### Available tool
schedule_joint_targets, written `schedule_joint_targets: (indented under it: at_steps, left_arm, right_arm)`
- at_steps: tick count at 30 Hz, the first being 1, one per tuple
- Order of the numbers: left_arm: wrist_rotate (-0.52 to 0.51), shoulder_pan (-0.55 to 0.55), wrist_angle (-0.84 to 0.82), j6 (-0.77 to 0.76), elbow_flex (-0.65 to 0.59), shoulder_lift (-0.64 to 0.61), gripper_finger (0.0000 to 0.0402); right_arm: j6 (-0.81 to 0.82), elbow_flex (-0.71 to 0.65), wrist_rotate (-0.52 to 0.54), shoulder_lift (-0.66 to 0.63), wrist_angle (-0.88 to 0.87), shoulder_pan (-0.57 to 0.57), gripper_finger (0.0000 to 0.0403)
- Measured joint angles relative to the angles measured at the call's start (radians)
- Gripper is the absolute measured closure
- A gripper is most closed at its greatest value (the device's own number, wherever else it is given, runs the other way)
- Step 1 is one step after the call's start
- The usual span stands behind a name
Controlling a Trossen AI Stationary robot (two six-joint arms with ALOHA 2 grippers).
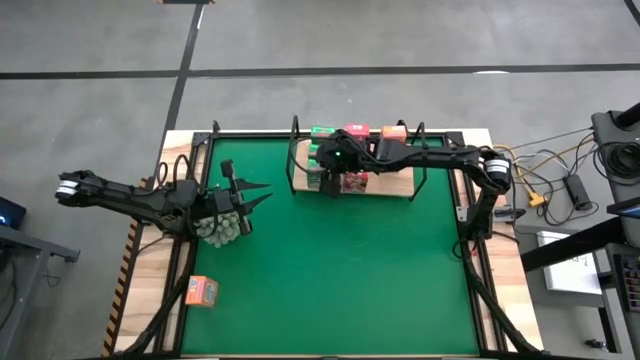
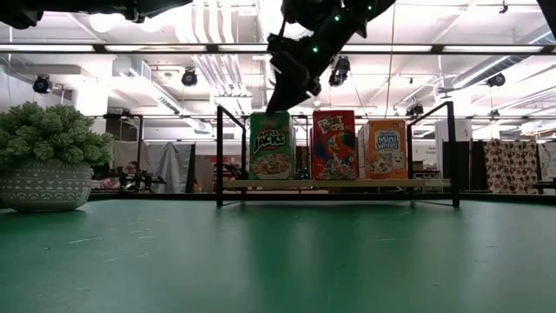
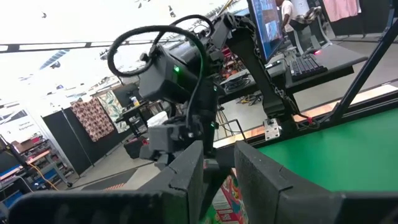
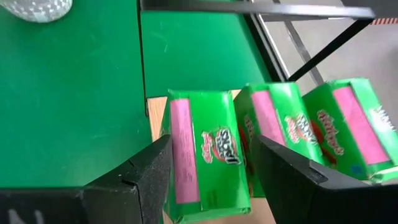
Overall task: Stack cereal on shelf
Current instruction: Put the green cereal box on the shelf aligned with the other green cereal boxes, then put the orange cereal box on the shelf aligned with the other orange cereal boxes
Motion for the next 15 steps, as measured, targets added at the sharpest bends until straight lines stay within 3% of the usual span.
schedule_joint_targets:
  at_steps: [15]
  left_arm:
    - [0.0,0.0,0.0,0.0,0.0,0.0,0.0326]
  right_arm:
    - [-0.016,0.077,0.001,-0.068,-0.024,0.077,0.0193]
